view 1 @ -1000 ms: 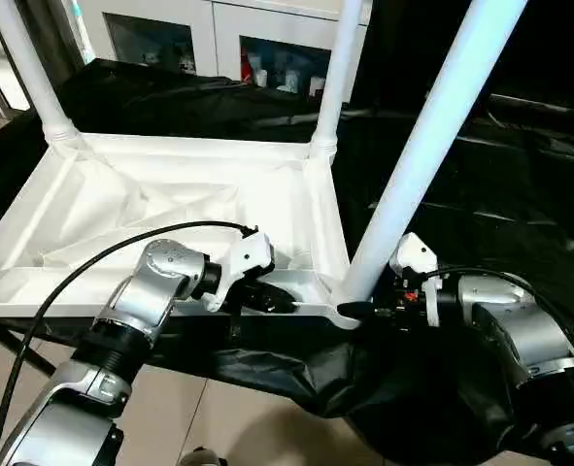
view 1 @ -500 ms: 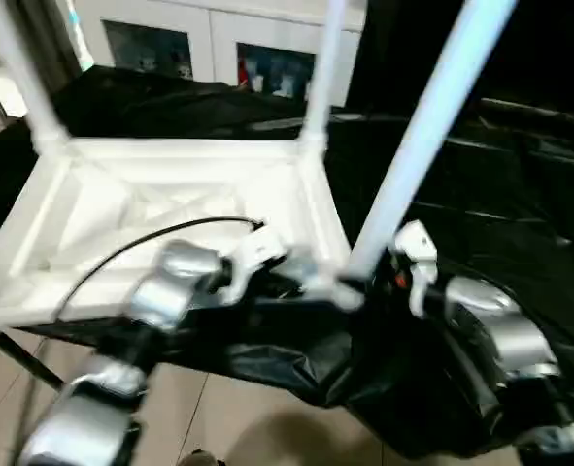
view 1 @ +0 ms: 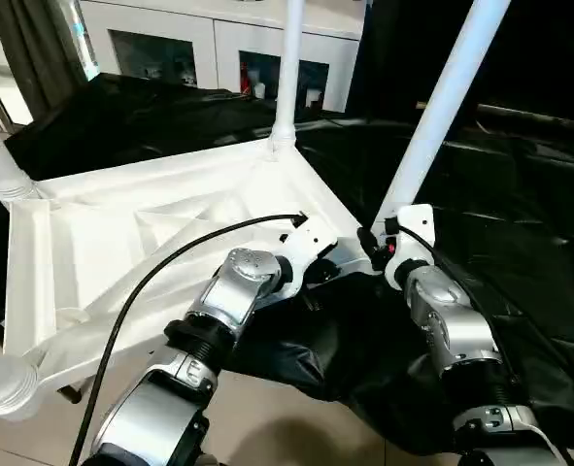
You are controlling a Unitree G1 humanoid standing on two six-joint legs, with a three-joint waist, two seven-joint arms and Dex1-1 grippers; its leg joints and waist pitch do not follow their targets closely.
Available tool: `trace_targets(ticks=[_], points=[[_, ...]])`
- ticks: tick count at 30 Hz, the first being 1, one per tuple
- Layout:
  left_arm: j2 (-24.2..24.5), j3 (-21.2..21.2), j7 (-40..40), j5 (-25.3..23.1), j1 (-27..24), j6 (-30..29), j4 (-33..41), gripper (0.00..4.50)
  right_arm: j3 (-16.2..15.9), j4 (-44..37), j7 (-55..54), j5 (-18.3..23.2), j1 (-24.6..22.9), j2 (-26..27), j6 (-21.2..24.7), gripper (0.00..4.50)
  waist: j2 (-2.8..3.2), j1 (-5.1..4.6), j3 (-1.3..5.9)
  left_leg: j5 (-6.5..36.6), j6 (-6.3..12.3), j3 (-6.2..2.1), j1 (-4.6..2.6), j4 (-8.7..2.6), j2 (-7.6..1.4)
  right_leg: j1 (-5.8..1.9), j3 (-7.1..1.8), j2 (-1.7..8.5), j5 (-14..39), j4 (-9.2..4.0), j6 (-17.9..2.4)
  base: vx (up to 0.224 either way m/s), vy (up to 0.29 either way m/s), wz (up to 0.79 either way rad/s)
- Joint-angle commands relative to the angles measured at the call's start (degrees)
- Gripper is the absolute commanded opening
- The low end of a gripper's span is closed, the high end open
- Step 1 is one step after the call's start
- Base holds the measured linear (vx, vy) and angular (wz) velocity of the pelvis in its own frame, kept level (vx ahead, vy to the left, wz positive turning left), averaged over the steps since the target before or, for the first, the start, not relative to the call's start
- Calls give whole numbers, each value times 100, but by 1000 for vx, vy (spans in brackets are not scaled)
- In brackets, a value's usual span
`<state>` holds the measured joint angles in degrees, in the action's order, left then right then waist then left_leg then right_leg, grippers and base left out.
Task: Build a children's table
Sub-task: Rotate leg to tighten
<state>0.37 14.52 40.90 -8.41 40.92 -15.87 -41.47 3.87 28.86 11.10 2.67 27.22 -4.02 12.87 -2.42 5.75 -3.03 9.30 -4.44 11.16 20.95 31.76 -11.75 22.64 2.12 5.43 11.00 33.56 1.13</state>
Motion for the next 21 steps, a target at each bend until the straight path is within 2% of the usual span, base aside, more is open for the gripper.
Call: trace_targets(ticks=[1, 4, 7, 9, 13, 16, 17, 21], points=[[-393, 171, -218, 113, 82, 116, -234, 0, -535, 229, 438, 102, -80, 511, 203, 257, -14, -10, 210, 2051, -13, -90, -71, -443, -115, -97, -158, 234, 1868, -493, -673, 0, 0, 0], [-324, 114, -172, 95, 111, 199, -291, 0, -483, 214, 547, 165, -60, 479, 187, 288, -15, -10, 195, 2151, -12, -92, -72, -458, -115, -84, -154, 238, 2078, -520, -654, 0, 0, 0], [-36, 54, 218, 139, 124, 375, -246, 0, -742, -220, 1623, 309, -184, -62, 383, 300, -50, 0, 188, 2150, 51, -99, -48, -462, -116, -108, -154, 246, 2205, -530, -572, 0, 0, 0], [96, 53, 386, 154, 114, 399, -216, 0, -878, -424, 2124, 346, -269, -377, 375, 300, -67, 16, 193, 1917, 139, -92, -22, -452, -126, -130, -156, 253, 1965, -511, -606, 0, 0, 0], [375, 76, 854, 218, 61, 543, -126, 0, -1065, -821, 3106, 472, -435, -999, 343, 300, -76, 60, 209, 1632, 253, -59, -27, -412, -132, -145, -161, 255, 1709, -486, -759, 0, 0, 0], [781, 216, 1943, 441, -174, 886, 240, 0, -1084, -1148, 4077, 678, -539, -1624, 449, 300, -69, 101, 232, 1262, 406, -50, -19, -379, -147, -187, -153, 253, 1067, -411, -946, 0, 0, 0], [906, 252, 2300, 549, -265, 877, 412, 0, -1105, -1231, 4403, 715, -566, -1819, 485, 300, -70, 81, 230, 1146, 477, -46, 2, -367, -146, -195, -147, 239, 796, -369, -1053, 0, 0, 0], [1080, 288, 2676, 678, -360, 799, 629, 0, -1162, -1366, 4894, 816, -600, -2125, 573, 300, -65, 81, 248, 900, 564, -31, -25, -334, -154, -199, -135, 230, 359, -299, -1337, 0, 0, 0]])
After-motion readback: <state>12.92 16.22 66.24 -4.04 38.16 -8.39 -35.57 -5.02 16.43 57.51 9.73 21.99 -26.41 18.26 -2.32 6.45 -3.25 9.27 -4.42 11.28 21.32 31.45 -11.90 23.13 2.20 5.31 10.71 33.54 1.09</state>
